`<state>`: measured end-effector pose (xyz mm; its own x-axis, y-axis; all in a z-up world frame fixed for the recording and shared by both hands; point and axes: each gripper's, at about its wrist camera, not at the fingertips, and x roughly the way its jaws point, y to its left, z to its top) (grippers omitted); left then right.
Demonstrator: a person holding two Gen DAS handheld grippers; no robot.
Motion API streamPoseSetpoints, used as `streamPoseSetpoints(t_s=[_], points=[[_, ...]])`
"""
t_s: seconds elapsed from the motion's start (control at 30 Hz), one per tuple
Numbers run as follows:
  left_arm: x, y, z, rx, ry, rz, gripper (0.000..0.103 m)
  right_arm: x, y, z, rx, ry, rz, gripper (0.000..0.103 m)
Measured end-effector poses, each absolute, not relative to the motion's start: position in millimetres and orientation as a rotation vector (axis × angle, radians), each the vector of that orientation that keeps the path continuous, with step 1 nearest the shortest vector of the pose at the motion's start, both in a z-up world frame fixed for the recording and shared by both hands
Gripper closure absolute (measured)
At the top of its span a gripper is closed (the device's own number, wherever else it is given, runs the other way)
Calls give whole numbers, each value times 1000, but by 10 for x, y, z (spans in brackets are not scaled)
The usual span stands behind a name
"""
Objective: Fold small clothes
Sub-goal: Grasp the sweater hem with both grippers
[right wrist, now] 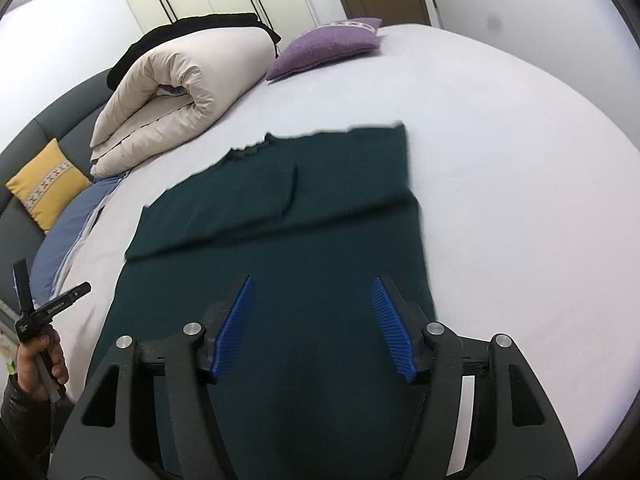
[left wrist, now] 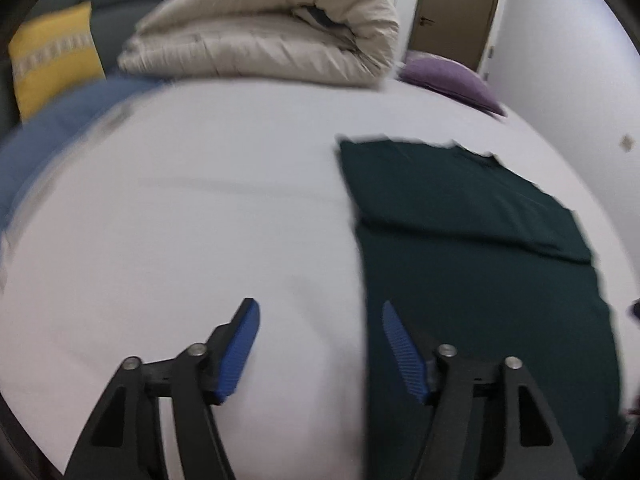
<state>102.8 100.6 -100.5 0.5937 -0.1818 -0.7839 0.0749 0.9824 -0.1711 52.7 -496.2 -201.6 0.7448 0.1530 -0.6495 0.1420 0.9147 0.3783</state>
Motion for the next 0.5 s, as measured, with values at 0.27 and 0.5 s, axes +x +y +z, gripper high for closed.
streamPoseSetpoints(t_s=[0.27, 0.5], points=[[266, 1105, -1292, -367, 1116, -299, 34, -539, -5296, -2489, 604, 786, -2, 43], [-109, 1328, -1418, -514, 1220, -376, 46, -1008, -5602, -2829, 795, 815, 57, 43]])
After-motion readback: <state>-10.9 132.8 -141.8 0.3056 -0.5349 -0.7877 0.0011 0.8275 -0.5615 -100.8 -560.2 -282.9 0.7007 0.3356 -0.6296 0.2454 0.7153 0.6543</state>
